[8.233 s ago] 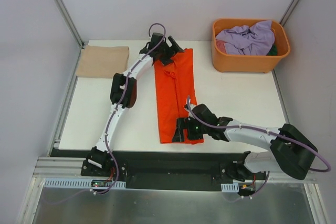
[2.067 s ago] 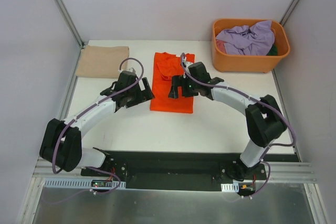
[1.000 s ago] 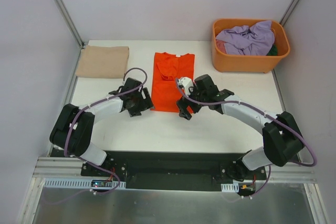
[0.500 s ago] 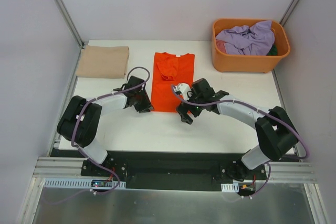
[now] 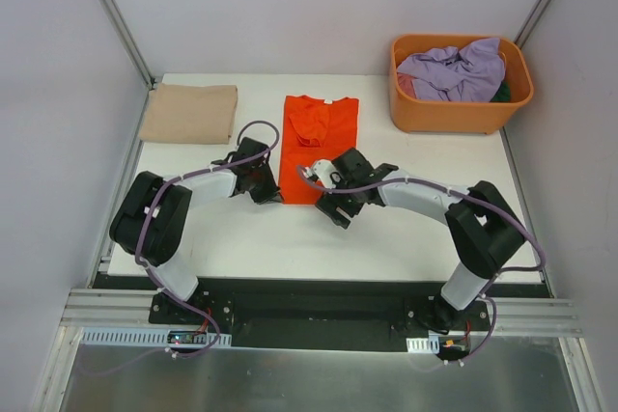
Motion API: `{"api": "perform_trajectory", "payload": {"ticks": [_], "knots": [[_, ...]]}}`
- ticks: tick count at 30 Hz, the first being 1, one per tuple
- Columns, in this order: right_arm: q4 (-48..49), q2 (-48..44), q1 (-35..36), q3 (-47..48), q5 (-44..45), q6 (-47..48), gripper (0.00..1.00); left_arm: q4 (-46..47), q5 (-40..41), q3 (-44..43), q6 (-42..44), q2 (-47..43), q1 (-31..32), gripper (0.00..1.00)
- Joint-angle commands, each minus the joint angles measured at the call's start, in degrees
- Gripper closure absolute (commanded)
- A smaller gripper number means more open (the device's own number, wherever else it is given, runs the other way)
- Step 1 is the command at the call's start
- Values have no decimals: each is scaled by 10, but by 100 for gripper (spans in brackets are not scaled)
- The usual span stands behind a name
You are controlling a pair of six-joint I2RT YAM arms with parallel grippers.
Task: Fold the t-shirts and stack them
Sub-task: Grab one side of the 2/3 rectangular tshirt with both arms
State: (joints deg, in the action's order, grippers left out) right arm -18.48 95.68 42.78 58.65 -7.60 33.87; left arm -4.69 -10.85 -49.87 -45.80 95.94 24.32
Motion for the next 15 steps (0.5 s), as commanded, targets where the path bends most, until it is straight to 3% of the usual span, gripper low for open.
{"api": "perform_trajectory", "payload": {"ticks": [1, 15], "knots": [[-37, 26, 2, 38, 51, 11, 21, -3, 29, 10, 20, -22, -1, 100], [-76, 85, 5, 82, 122, 14, 51, -4, 45, 6, 33, -32, -2, 100]]}}
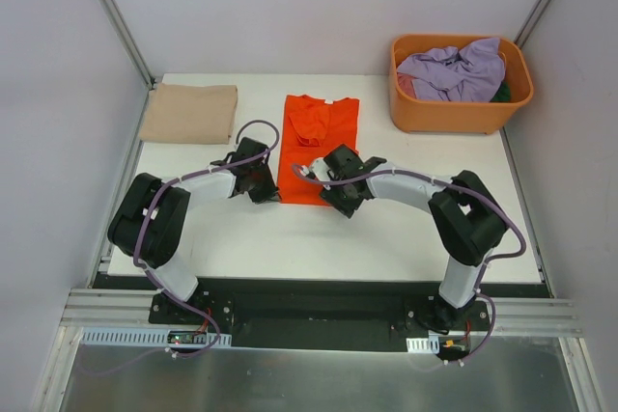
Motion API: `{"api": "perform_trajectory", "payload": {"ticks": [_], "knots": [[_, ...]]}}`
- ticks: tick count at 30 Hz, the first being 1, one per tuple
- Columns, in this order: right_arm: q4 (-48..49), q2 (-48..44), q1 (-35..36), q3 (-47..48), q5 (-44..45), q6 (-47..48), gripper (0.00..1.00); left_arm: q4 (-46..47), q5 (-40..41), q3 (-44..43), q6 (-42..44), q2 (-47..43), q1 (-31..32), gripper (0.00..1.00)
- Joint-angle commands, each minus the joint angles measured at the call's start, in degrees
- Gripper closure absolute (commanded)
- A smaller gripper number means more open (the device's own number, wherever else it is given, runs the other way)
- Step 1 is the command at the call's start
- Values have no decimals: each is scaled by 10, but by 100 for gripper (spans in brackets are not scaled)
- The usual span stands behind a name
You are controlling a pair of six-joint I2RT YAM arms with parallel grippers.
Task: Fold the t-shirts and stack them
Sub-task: Grab one side of the 2/3 rectangular tshirt with both arms, then fold the long partially folded tshirt into a neat square
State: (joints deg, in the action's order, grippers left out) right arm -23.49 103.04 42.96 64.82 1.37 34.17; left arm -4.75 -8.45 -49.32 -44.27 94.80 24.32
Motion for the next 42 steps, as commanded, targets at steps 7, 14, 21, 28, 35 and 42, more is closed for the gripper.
{"api": "perform_trajectory", "payload": {"ticks": [7, 14, 21, 28, 35, 42], "knots": [[-30, 21, 15, 28, 41, 23, 79, -3, 26, 1, 20, -25, -4, 100], [-35, -44, 52, 0, -59, 5, 99, -9, 43, 49, 16, -103, -9, 100], [-6, -138, 129, -32, -216, -113, 99, -89, 161, 120, -10, -282, -10, 100], [75, -202, 204, -45, -356, -273, 99, -197, 213, 167, -40, -509, -9, 100], [171, -244, 252, -57, -419, -338, 99, -267, 251, 150, -42, -683, -9, 100], [216, -293, 253, -107, -377, -382, 99, -273, 237, 110, -28, -691, -9, 100]]}}
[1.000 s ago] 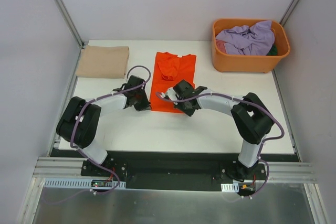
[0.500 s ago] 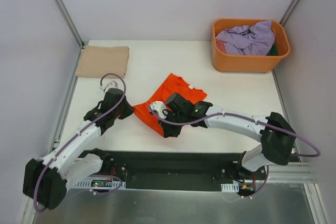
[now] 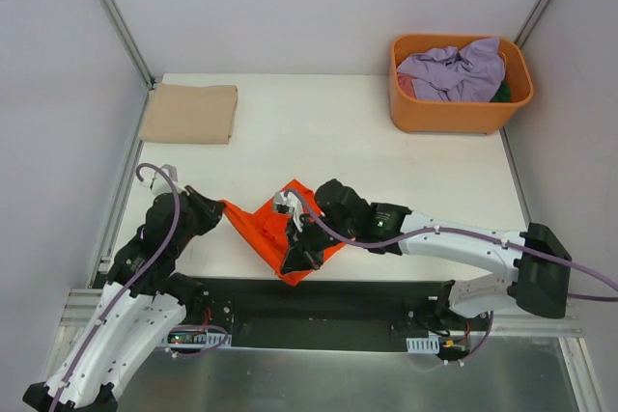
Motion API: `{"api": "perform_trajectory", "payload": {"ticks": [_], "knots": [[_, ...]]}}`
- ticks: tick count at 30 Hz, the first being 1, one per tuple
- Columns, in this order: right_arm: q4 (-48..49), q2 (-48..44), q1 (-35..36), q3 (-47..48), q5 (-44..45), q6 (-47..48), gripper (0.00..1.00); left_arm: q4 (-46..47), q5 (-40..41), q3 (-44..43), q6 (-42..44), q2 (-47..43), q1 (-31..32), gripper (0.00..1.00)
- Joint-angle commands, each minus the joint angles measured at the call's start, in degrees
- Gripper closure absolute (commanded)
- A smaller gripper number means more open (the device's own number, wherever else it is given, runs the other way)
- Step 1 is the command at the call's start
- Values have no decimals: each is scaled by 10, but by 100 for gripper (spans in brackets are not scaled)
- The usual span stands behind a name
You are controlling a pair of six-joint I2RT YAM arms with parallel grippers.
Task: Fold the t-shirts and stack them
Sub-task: Fold the long partially folded tshirt into a neat square
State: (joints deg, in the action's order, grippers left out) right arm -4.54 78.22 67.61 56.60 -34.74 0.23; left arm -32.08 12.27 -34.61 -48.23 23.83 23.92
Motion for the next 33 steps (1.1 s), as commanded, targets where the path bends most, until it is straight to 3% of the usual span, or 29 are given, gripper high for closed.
{"api": "perform_trajectory", "payload": {"ticks": [1, 13, 22, 33], "knots": [[28, -53, 6, -32, -6, -44, 99, 2, 28, -43, 11, 30, -5, 100], [43, -146, -46, -151, 94, -93, 99, 159, -63, -79, 11, 205, 9, 100], [69, -228, -107, -240, 172, -142, 99, 201, 11, -171, 32, 406, 96, 100], [54, -230, -202, -293, 246, -165, 99, 206, -10, -306, 43, 639, 111, 100]]}}
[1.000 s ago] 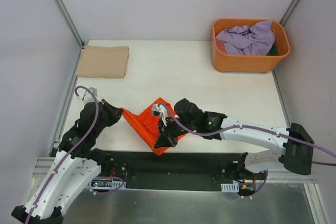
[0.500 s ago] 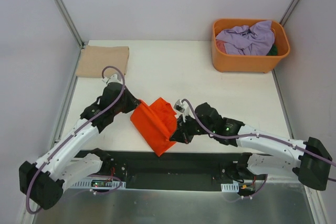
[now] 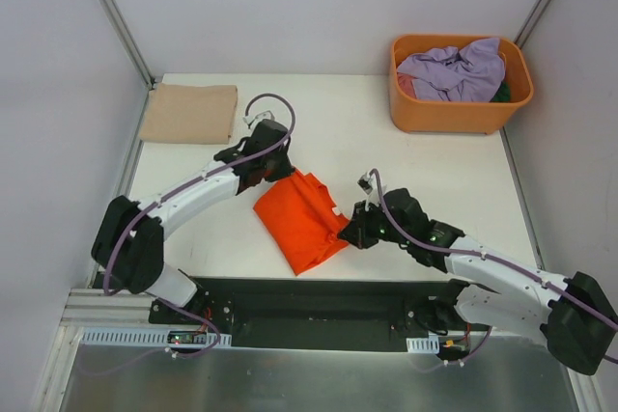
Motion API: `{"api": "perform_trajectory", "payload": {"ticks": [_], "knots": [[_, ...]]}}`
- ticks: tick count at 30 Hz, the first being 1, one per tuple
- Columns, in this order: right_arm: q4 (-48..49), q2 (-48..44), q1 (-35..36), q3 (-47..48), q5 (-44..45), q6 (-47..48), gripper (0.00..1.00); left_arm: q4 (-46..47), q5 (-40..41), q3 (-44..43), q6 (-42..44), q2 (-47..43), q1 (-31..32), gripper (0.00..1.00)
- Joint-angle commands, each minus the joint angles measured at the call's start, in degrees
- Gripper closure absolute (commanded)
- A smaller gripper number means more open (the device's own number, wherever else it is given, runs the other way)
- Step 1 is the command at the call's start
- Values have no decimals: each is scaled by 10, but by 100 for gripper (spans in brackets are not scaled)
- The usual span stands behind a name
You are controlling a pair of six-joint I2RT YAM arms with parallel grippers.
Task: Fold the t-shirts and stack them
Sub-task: Fold the long partially folded tshirt into a neat square
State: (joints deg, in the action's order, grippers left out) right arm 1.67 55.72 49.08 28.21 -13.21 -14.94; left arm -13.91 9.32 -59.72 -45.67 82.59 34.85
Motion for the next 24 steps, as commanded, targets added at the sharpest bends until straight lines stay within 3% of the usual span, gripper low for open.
{"api": "perform_trajectory", "payload": {"ticks": [1, 11, 14, 17, 21, 22, 24], "knots": [[-9, -5, -21, -11, 36, -15, 99, 22, 13, -68, 20, 70, 2, 100], [-49, -24, -59, -35, 114, -43, 95, 26, -15, -170, 38, 212, 10, 100], [-67, -30, -72, -37, 160, -47, 82, 25, -24, -202, 51, 252, 10, 96], [-108, -25, -84, -23, 210, -55, 71, 26, -56, -229, 68, 288, 10, 77], [-166, -25, -86, 11, 274, -47, 51, 26, -92, -253, 102, 297, 12, 36], [-168, -26, -86, 17, 270, -37, 38, 26, -92, -254, 106, 293, 12, 29], [-162, -29, -86, 33, 245, -9, 27, 26, -108, -252, 117, 282, 13, 20]]}}
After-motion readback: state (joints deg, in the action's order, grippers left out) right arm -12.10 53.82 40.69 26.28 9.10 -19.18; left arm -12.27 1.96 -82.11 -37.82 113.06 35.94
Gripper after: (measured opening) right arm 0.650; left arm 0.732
